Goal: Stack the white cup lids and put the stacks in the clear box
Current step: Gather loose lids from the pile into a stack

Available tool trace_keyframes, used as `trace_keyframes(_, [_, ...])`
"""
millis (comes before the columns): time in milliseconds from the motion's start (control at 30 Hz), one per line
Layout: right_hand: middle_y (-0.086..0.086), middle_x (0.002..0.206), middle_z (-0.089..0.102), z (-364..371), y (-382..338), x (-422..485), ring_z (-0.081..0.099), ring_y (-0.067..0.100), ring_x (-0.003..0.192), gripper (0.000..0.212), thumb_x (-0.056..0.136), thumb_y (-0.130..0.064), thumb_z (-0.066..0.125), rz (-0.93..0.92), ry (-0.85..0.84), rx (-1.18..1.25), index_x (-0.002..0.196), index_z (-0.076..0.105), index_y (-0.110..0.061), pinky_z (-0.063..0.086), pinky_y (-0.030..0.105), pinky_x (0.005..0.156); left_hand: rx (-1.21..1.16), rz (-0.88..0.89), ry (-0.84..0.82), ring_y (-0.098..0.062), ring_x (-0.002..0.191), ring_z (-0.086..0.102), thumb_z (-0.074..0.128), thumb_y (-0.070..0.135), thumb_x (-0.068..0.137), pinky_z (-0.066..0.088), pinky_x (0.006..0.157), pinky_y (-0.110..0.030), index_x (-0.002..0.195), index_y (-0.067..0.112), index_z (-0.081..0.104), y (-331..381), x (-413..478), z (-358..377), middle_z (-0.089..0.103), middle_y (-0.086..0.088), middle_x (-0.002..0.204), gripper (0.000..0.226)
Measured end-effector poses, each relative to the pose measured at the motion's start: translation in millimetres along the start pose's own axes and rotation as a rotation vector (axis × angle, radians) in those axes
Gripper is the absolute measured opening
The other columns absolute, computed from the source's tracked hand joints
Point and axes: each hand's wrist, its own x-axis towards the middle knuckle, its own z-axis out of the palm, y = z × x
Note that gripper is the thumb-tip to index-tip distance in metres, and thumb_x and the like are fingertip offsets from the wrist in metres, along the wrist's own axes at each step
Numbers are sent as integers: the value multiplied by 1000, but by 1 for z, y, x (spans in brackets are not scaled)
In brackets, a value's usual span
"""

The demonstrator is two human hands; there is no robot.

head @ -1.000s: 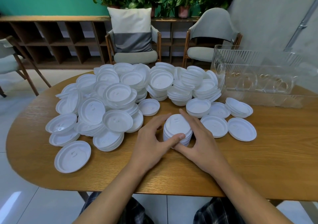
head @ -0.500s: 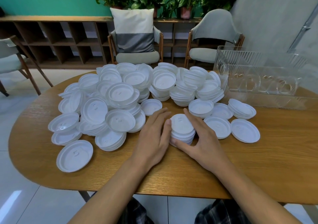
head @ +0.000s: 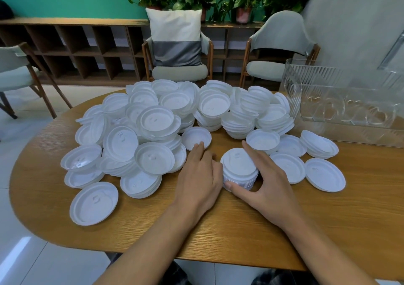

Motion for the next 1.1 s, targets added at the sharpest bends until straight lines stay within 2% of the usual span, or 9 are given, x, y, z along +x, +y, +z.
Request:
trace_keyframes(100, [-28,144,49,0,0,-1,39,-15,136,97,76,-62,80,6,14,2,160,37,-37,28,-1,103,23,-10,18,-17,135,50,43,24,105,37,107,-25,132,7,66,0,2,1,56,-5,146,39])
trace_keyframes(233, [-27,147,48,-1,0,0,38,-12,139,99,75,-66,77,17,9,3,160,35,-39,29,3,106,77,58,49,-21,115,62,54,10,100,50,93,-33,131,7,68,-5,1,5,64,-3,132,34])
trace_keyframes(400, [-26,145,49,-2,-1,-2,38,-14,138,99,75,-63,79,18,12,7,160,36,-37,28,-1,104,29,157,159,-20,94,66,65,-2,93,56,76,-40,107,12,75,-15,1,8,70,-1,104,22])
trace_keyframes(467, [-25,145,49,-2,-1,-2,38,-15,137,98,76,-61,81,19,16,-1,160,36,-37,27,-1,104,28,205,234,-19,90,66,69,-2,91,54,76,-40,101,15,74,-15,-1,8,71,2,99,20])
trace_keyframes(567, [-25,145,48,-2,-1,-2,37,-16,136,99,76,-62,80,19,22,-11,160,36,-36,27,-2,103,20,300,330,-18,91,65,69,3,95,47,91,-38,102,16,69,-13,-2,7,69,5,98,15])
trace_keyframes(667, [-25,144,49,-2,-2,-2,40,-11,138,96,77,-63,78,17,29,-3,159,38,-35,29,1,105,-147,322,324,-16,92,61,64,2,100,52,85,-36,108,15,61,-12,-3,6,62,3,101,16])
trace_keyframes(767, [-23,143,50,-1,-1,-2,40,-10,137,91,81,-56,80,16,38,-14,159,38,-33,29,2,106,-255,316,340,-11,96,57,58,-3,102,51,85,-29,118,24,51,-9,-5,3,57,1,107,33])
trace_keyframes(933, [-25,142,49,-1,-1,-1,39,-13,136,91,82,-53,81,26,36,-4,160,36,-35,28,0,104,-360,306,342,-9,101,57,55,-2,104,44,88,-18,134,23,54,-7,-7,-7,57,1,118,39])
trace_keyframes(1100, [-32,140,45,-2,0,0,35,-21,132,91,82,-52,83,27,41,1,158,35,-41,26,-4,100,-538,258,352,-14,119,61,53,2,106,51,100,-29,147,13,52,-2,-13,-13,61,6,132,42])
